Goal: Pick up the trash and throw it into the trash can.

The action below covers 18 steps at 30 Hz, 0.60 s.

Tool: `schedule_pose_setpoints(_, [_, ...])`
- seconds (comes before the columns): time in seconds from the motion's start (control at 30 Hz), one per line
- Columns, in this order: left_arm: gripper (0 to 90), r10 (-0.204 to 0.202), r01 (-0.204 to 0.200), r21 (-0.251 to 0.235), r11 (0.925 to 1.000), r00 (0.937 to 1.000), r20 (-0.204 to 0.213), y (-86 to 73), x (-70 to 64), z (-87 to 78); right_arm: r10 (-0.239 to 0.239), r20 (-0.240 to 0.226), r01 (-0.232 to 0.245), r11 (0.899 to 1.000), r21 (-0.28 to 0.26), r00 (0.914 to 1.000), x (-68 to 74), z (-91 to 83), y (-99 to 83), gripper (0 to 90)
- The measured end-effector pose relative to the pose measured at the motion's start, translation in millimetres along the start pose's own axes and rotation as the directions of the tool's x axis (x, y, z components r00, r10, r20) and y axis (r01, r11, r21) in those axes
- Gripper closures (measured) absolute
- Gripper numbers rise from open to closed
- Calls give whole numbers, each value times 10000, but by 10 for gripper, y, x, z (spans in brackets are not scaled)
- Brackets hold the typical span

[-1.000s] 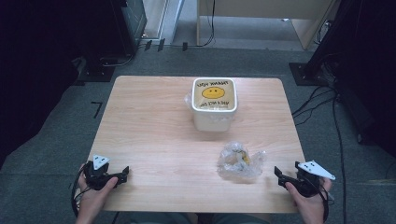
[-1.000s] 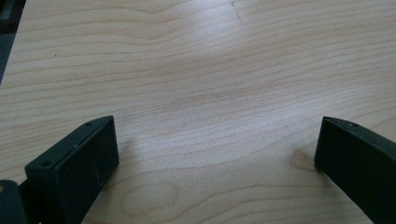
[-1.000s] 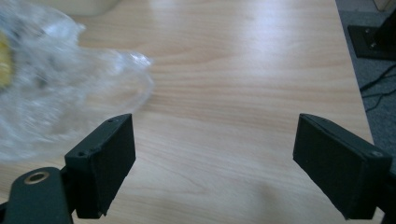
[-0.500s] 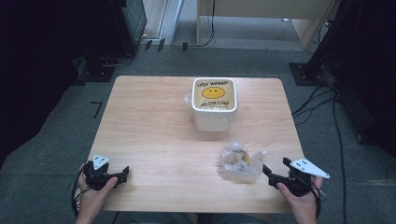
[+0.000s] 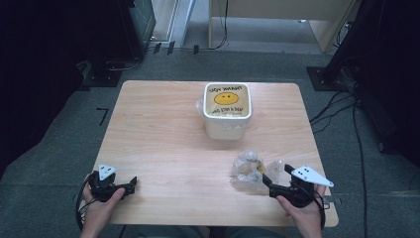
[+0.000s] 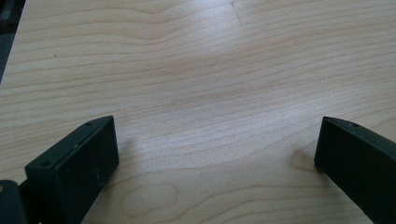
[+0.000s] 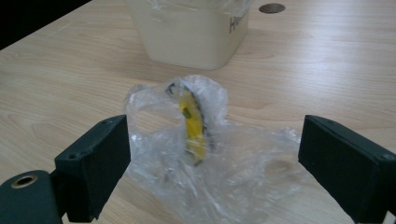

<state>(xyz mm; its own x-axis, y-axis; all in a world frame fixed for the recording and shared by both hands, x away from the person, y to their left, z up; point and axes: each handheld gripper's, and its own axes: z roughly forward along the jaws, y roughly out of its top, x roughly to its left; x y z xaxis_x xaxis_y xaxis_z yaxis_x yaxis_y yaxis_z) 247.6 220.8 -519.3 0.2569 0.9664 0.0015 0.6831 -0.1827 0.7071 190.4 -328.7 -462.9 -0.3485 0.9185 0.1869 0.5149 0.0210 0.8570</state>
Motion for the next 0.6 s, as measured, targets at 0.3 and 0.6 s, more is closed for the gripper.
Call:
schedule_pose_setpoints(0.3, [0,1,-1,-1,10000,10000,-1,0,0,0,-682,145,681,9976,129,9976,221,185,-4,84])
schedule_pose_setpoints(0.6, [0,0,0,0,10000,10000,-1,0,0,0,-1688,385,1645,9818,950,9849,343,425,-95,88])
